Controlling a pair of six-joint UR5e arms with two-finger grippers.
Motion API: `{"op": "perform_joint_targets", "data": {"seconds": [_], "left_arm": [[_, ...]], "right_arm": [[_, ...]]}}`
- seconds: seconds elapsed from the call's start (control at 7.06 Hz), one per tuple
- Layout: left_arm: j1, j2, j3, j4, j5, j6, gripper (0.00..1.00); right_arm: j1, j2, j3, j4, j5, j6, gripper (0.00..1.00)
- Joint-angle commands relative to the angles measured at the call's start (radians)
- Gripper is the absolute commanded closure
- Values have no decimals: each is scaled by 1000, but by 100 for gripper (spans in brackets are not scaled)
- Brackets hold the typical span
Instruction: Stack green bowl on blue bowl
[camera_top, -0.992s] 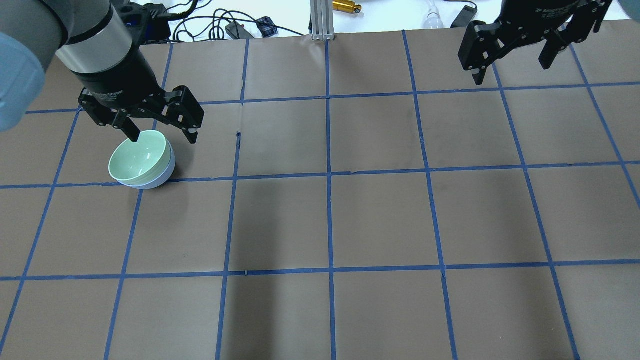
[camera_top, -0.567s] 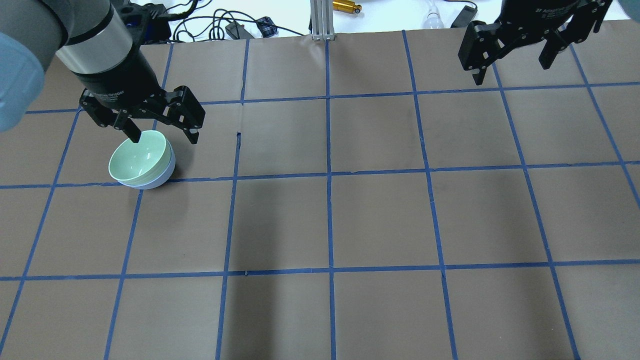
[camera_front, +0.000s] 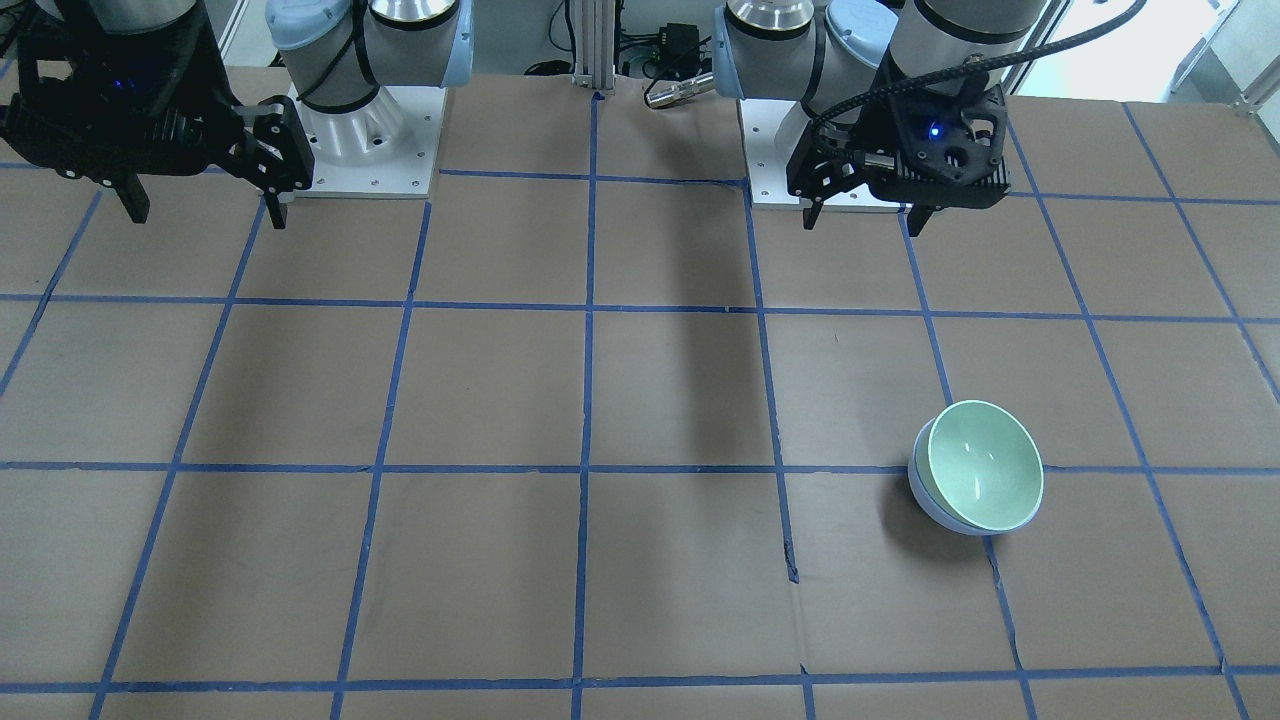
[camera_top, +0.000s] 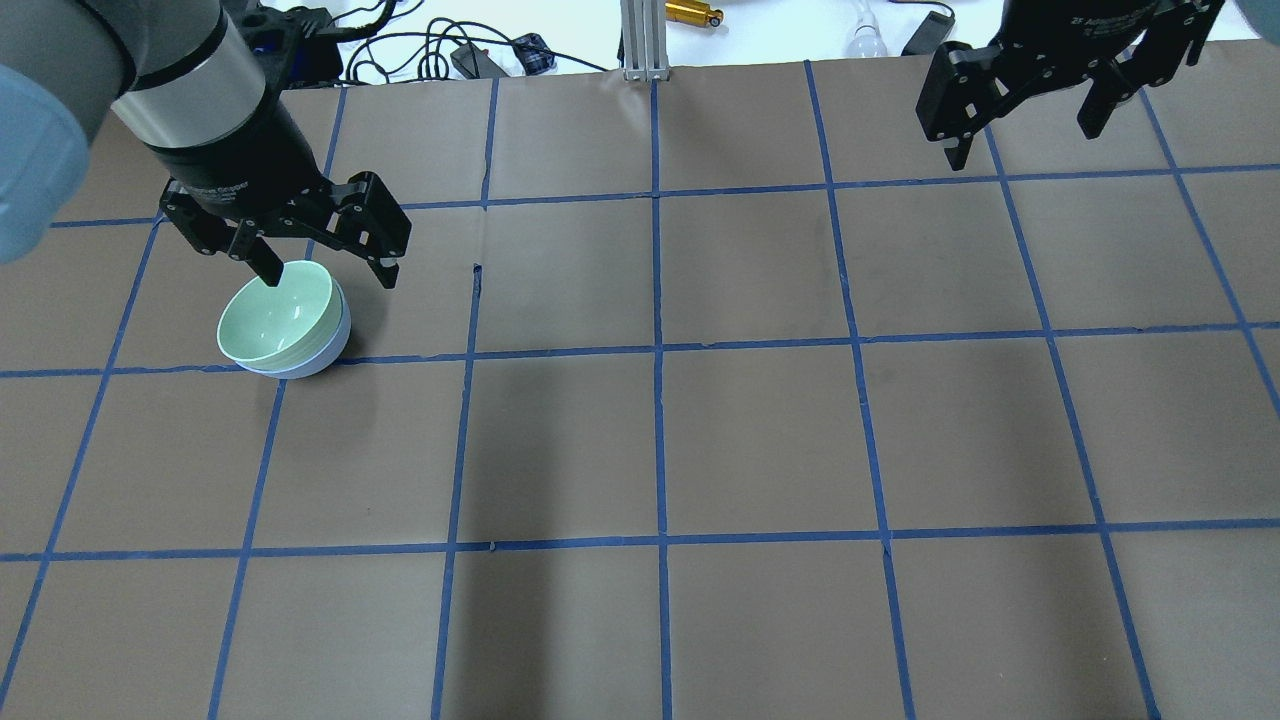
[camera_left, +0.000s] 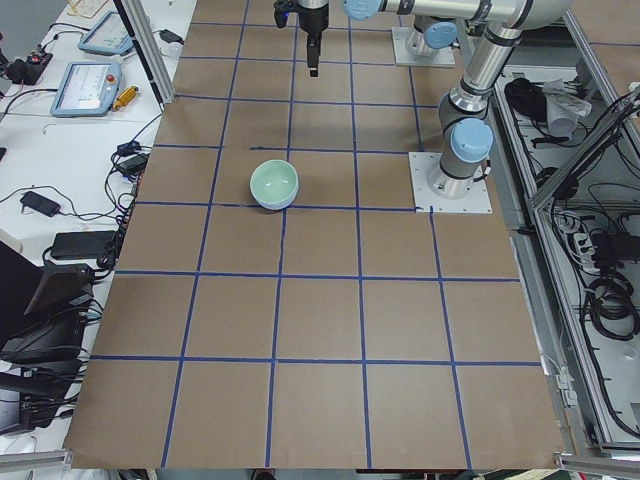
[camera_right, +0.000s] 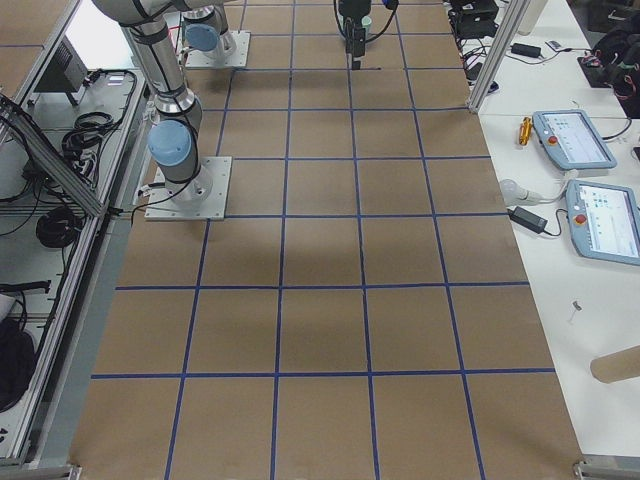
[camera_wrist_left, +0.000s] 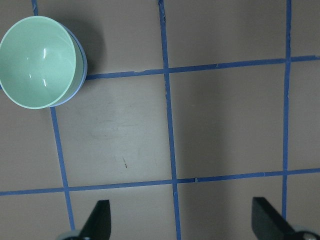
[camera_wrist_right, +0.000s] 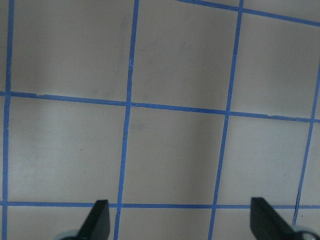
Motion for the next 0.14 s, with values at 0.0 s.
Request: {"op": "perform_joint_targets", "data": {"seconds": [0.0], "left_arm": [[-2,0,-1,0,-1,0,0]], "right_arm": [[0,0,0,0,0,0,0]]}}
